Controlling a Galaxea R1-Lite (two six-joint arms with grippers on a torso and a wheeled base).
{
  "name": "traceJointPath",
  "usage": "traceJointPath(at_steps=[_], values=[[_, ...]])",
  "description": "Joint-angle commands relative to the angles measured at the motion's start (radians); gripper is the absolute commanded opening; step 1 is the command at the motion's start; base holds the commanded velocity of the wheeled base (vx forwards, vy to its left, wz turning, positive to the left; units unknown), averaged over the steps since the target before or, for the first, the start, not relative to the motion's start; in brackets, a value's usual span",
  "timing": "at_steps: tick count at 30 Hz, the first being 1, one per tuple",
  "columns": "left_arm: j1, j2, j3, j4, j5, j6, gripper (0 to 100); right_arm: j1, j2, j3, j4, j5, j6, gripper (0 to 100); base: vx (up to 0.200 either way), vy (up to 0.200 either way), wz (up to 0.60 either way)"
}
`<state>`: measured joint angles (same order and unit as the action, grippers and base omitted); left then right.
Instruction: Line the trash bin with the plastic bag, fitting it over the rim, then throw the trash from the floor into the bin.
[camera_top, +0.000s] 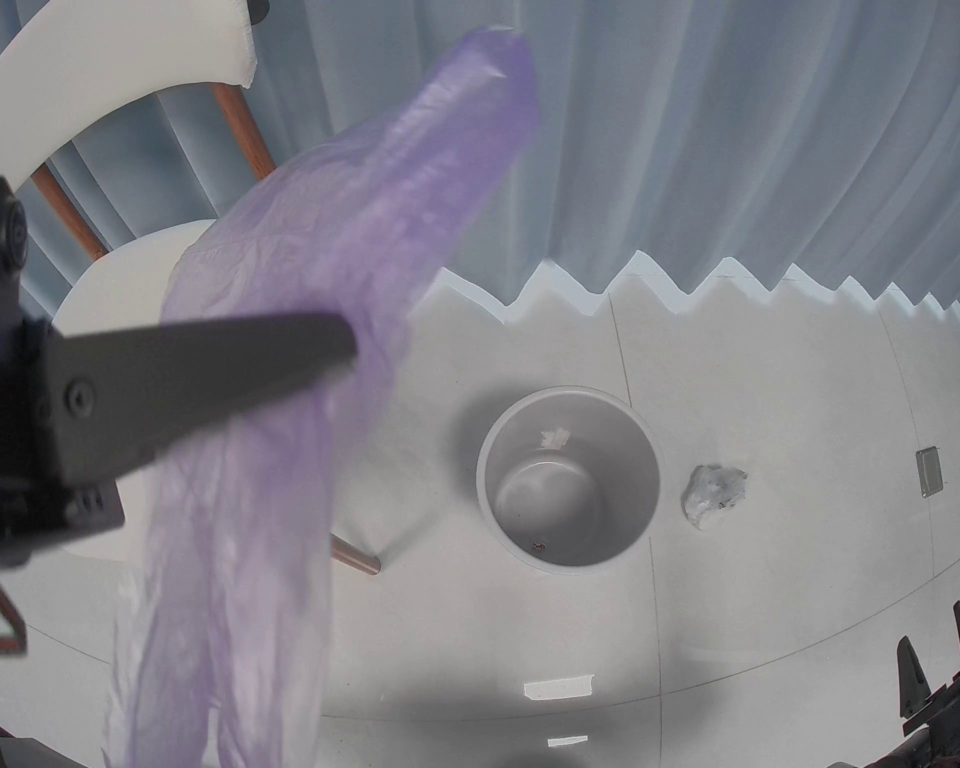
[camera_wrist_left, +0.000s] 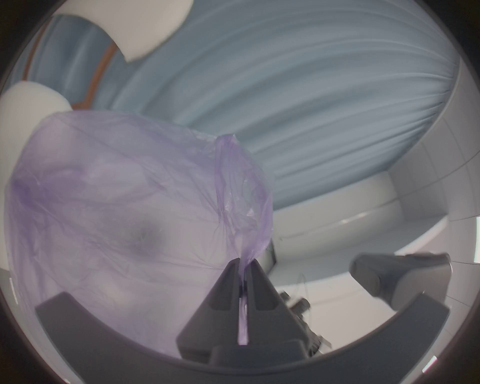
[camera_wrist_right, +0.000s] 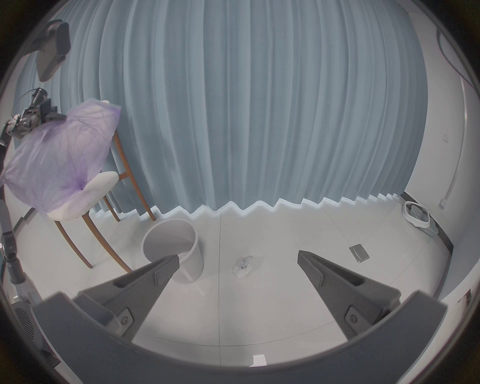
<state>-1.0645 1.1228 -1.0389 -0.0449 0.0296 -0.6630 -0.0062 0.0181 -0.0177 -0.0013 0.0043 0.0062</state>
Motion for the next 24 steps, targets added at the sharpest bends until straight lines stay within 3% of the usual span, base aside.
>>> traceJointPath(at_steps=[1,8,21,24], values=[[-0.049,0.042,0.037,-0.027,-0.122,-0.017,0,0.000,-0.018,0.018,0.000,0.000,0.000,100,0.000,0.000,0.00],[-0.048,0.112,0.011,-0.092,-0.258,-0.053,0,0.000,-0.018,0.018,0.000,0.000,0.001,100,0.000,0.000,0.00],[-0.023,0.219,-0.021,-0.115,-0.295,-0.027,0,0.000,-0.018,0.018,-0.002,-0.001,0.003,100,0.000,0.000,0.00],[0.020,0.218,-0.026,-0.130,-0.389,-0.018,0,0.000,-0.018,0.018,-0.002,-0.001,0.003,100,0.000,0.000,0.00]])
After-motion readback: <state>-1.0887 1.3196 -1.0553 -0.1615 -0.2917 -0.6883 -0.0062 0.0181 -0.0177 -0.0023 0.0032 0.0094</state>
